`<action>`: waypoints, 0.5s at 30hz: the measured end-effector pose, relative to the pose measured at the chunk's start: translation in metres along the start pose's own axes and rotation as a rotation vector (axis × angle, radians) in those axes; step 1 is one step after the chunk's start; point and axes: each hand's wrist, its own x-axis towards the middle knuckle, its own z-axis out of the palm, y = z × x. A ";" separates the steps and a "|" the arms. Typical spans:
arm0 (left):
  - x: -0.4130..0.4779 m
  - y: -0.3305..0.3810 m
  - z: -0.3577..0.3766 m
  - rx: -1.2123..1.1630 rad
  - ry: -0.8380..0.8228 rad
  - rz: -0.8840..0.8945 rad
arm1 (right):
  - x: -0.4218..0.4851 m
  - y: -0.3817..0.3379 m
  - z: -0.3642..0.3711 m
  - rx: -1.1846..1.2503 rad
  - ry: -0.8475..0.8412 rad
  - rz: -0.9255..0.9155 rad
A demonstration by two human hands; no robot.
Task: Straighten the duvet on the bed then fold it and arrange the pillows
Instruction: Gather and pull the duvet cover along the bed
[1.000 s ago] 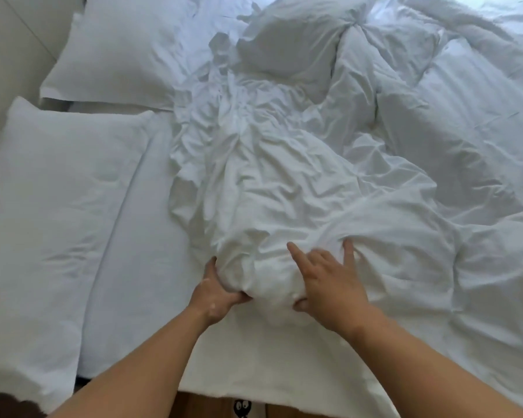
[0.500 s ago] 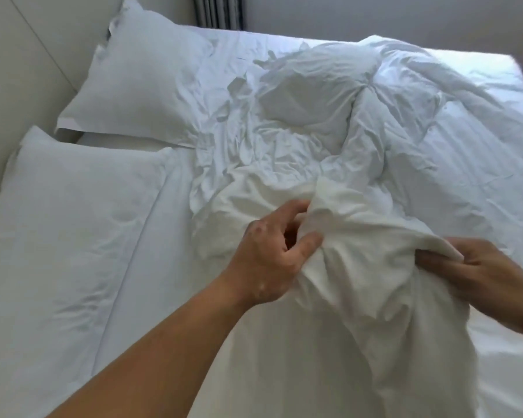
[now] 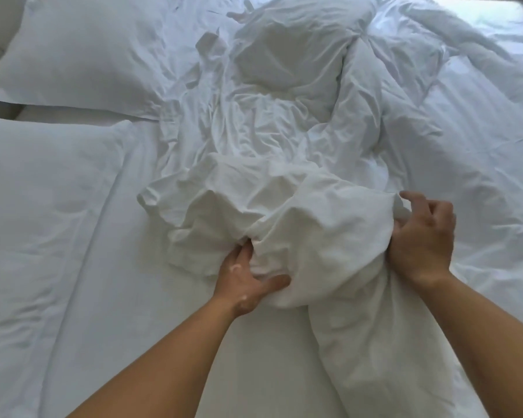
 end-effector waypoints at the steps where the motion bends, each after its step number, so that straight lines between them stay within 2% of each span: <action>1: 0.005 0.005 0.001 0.008 -0.029 0.015 | -0.009 -0.007 -0.008 0.094 0.076 -0.065; 3: 0.011 0.010 0.005 0.051 -0.111 0.025 | -0.035 -0.015 -0.021 0.219 0.110 -0.164; 4: 0.011 0.011 0.005 0.093 -0.142 0.029 | -0.049 -0.016 -0.025 0.260 0.061 -0.207; 6: 0.009 0.011 0.007 0.199 -0.160 0.048 | -0.074 -0.006 -0.025 0.286 -0.130 -0.280; 8: 0.008 0.005 0.009 0.293 -0.097 0.073 | -0.085 0.010 -0.015 0.202 -0.336 -0.332; 10: 0.005 -0.001 0.006 0.323 -0.054 0.056 | -0.085 0.021 -0.004 0.121 -0.451 -0.370; 15: -0.021 -0.012 -0.031 0.219 -0.070 0.010 | -0.079 0.018 0.007 0.083 -0.502 -0.390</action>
